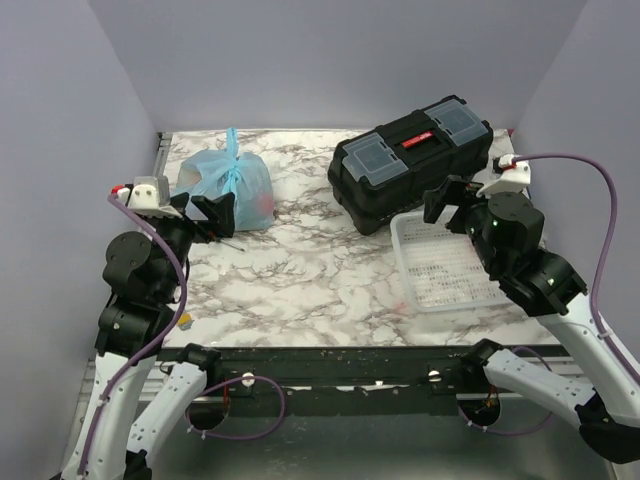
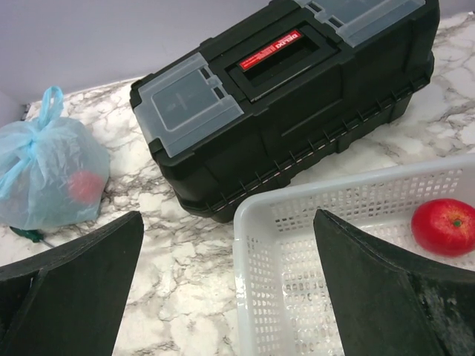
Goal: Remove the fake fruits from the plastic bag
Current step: Move the plastic bag to the center of the board.
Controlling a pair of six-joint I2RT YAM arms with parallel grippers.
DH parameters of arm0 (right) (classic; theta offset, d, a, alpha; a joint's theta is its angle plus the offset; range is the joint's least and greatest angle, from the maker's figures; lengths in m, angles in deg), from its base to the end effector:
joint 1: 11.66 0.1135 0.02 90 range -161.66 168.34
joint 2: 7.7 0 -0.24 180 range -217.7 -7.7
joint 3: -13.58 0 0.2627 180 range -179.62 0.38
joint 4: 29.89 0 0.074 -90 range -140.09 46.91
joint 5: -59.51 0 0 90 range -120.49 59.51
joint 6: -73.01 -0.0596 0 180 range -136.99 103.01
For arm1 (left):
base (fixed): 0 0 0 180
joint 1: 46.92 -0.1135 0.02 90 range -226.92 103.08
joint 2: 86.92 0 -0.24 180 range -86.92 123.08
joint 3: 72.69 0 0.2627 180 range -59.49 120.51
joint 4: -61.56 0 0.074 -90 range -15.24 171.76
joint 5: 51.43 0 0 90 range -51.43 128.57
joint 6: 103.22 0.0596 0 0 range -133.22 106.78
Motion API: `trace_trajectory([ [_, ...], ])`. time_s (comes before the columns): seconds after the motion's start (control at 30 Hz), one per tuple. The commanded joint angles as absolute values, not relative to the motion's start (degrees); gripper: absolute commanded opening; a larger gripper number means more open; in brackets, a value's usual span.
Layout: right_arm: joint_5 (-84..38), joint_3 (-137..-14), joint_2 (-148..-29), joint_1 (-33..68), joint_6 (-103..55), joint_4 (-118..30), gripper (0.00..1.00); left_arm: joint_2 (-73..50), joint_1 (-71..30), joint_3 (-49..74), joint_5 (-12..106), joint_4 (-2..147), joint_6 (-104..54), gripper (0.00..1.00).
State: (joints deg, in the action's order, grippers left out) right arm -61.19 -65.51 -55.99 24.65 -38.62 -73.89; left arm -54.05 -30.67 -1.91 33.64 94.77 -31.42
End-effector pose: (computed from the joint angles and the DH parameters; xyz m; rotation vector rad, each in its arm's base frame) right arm 0.1855 0.0986 0.3986 0.1527 1.7686 0.2493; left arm 0.1537 -0.0395 0.4161 -0.0957 1.5003 -0.4210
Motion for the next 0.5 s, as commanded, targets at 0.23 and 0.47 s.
trace_trajectory([
  [0.23,-62.6,-65.3,-57.6,24.9,-40.3,-75.4,1.00,-46.7,-30.5,-1.0,33.0,97.9,-36.4,0.99],
  [0.47,-61.8,-65.4,-59.9,24.9,-41.3,-76.9,1.00,-40.7,-31.2,-0.8,23.2,101.7,-43.0,0.99],
])
